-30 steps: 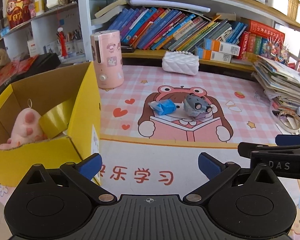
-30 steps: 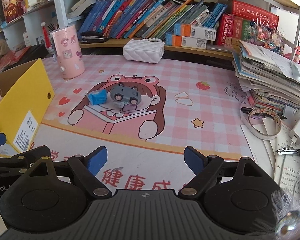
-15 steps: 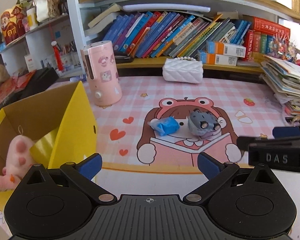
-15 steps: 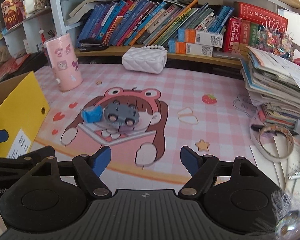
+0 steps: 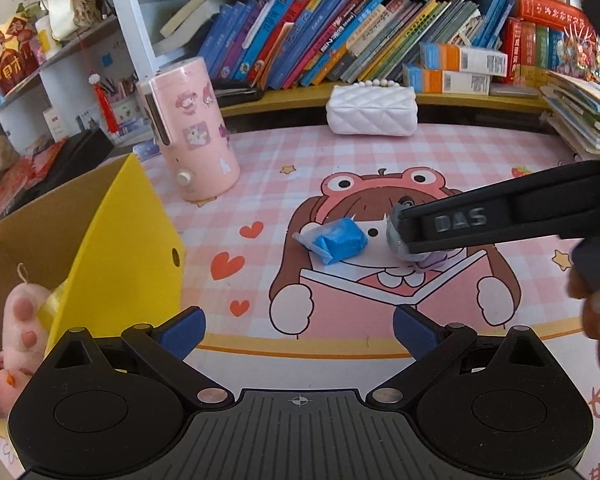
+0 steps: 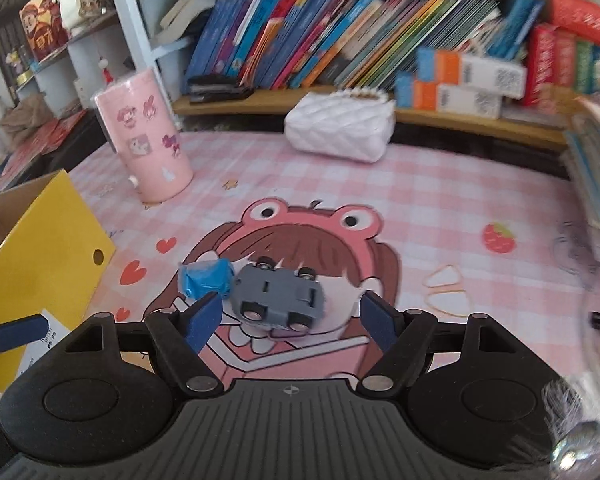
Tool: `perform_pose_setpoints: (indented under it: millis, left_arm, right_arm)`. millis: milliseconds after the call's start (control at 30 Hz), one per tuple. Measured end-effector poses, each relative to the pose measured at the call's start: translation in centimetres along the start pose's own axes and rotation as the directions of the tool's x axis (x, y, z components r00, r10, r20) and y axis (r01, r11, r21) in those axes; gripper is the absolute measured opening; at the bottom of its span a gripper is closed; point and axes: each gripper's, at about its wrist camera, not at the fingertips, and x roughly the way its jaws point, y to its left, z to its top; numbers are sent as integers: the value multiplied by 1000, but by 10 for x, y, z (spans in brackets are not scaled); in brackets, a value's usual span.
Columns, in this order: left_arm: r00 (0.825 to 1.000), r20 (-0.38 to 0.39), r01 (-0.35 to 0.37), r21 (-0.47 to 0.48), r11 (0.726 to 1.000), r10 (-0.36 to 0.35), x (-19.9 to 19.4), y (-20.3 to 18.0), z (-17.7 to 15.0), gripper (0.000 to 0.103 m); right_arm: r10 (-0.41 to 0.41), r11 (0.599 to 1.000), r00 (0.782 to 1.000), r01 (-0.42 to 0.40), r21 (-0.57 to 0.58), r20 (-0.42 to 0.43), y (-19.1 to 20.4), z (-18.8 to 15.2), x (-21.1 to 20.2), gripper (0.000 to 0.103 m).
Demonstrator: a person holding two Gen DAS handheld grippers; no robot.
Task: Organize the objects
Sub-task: 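Grasp the grey toy car with the right gripper while the left gripper grasps the blue bag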
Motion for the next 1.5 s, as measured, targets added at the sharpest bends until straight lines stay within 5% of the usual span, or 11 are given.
perform_pose_setpoints:
  millis: [200, 267, 400, 567, 833, 1233, 1367, 1500]
  left_arm:
    - [1000, -13, -2, 10, 1000, 2, 8, -3, 3, 100]
    - [1000, -17, 0, 11, 1000, 0, 10, -4, 4, 100]
    - [1000, -18, 10, 13, 1000, -10, 14, -6, 5, 100]
    - [999, -20, 26, -12, 1000, -26, 25, -8, 11, 100]
    - [999, -28, 43, -82, 996, -45, 54, -13, 27, 95]
    - [999, 2, 51, -159, 986, -51, 79, -16, 42, 90]
    - [999, -12, 43, -170, 985, -45, 89, -17, 44, 80]
    - [998, -43, 35, -210, 977, -46, 99, -15, 43, 57]
  right_arm:
    - [32, 999, 997, -32, 3, -71, 2, 3, 28, 75]
    - [37, 999, 996, -36, 9, -82, 0, 3, 34, 63]
    - [70, 997, 993, -66, 44, -91, -7, 3, 35, 61]
    - [77, 995, 997, -77, 60, 5, -14, 4, 3, 61]
    - [-37, 999, 988, 36, 15, 147, -29, -1, -43, 61]
    - [-89, 994, 987, 80, 74, 134, -49, -20, -64, 61]
    - [-94, 993, 988, 84, 77, 124, -52, -23, -66, 61]
    - [-98, 993, 988, 89, 80, 120, -56, -25, -68, 61]
